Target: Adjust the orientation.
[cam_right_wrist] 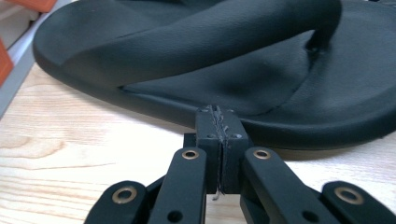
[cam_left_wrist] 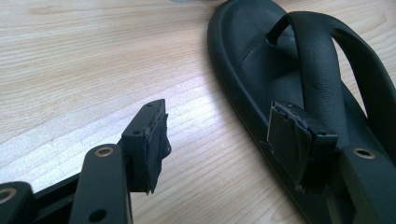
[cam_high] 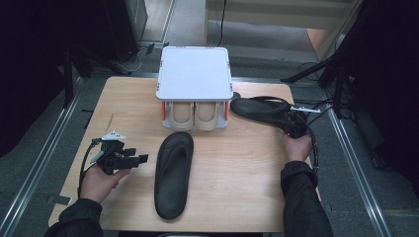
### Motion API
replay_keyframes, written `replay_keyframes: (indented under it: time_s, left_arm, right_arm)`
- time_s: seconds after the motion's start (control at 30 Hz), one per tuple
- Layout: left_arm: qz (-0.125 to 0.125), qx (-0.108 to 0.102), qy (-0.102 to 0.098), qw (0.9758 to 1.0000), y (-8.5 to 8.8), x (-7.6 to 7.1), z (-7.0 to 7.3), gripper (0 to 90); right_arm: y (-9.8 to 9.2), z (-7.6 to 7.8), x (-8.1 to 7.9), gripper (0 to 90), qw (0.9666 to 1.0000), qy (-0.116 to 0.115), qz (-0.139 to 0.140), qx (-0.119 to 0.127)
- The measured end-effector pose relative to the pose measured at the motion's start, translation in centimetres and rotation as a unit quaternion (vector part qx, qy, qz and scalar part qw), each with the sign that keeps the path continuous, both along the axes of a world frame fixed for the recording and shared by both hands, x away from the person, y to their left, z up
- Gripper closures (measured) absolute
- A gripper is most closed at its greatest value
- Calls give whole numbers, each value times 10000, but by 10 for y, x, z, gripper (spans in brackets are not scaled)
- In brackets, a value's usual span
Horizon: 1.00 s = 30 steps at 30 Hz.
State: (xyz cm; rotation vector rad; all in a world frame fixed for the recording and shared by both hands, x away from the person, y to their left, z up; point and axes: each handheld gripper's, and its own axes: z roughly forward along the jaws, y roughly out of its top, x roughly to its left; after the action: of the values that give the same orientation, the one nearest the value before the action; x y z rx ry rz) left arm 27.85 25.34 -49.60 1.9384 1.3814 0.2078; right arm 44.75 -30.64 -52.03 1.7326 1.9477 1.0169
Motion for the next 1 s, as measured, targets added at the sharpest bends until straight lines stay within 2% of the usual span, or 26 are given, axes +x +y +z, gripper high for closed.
replay_keyframes:
  time_s: [0.1,0.3,0.53,0.67,0.73,0.8,1.0]
  left_arm:
    - [-13,-13,-9,10000,1,-1,1,383]
    - [-19,3,-22,10000,0,-2,0,383]
    - [-2,31,5,10000,1,-6,-1,383]
    - [42,37,15,10000,3,-11,-1,383]
    - [110,34,26,9999,6,-14,-2,383]
    - [151,36,18,9999,8,-17,-2,383]
    - [268,22,61,9996,15,-25,-3,383]
  right_arm:
    - [6,6,-2,900,9999,-34,80,119]
    - [25,18,-4,900,9995,-133,255,109]
    - [49,22,1,900,9990,-66,434,68]
    - [64,24,6,900,9984,-161,527,85]
    - [69,25,10,900,9981,-61,608,58]
    - [78,26,13,900,9978,-116,656,70]
    - [95,27,24,900,9970,-76,766,48]
